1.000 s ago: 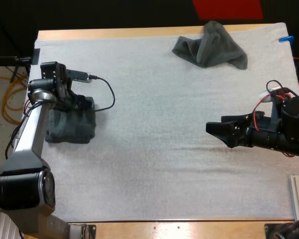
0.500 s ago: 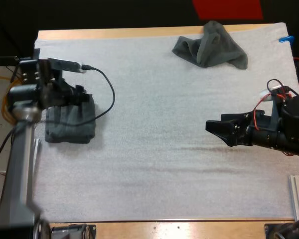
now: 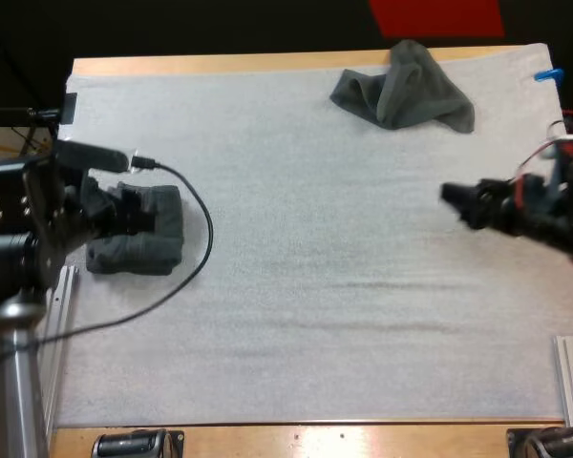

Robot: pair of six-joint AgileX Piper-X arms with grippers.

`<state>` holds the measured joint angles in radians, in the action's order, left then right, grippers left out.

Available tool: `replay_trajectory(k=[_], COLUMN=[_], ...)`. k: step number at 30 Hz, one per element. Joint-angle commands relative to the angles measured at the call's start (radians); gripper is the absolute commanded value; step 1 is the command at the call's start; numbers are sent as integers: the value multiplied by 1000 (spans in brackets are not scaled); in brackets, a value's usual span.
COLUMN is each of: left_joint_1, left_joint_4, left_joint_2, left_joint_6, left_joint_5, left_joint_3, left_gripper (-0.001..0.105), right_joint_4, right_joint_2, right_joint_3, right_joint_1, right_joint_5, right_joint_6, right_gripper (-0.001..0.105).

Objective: Pick towel from pile fold and stack

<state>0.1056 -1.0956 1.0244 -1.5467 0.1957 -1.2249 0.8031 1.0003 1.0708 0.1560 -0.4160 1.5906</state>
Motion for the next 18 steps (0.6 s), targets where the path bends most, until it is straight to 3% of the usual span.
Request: replay_trajectory(k=[1, 7, 12, 18], left_joint_1=[-6, -12, -98, -202], left_joint_4=[-9, -28, -28, -28], left_joint_2=[-26, -116, -179, -289], left_joint_6=[-5, -5, 26, 47], left_joint_5=[3, 3, -24, -91], left_joint_3=[-2, -1, -1, 2], left_gripper=[60, 60, 60, 60], right_joint_4=[-5, 51, 156, 170], right_joint_2=[-10, -75, -158, -295], right_joint_3=[1, 1, 1, -2], right_joint_1=[-49, -200, -200, -198], right_joint_5=[-15, 31, 226, 247], right_joint_6=[43, 154, 257, 261], right_gripper=[63, 63, 63, 63])
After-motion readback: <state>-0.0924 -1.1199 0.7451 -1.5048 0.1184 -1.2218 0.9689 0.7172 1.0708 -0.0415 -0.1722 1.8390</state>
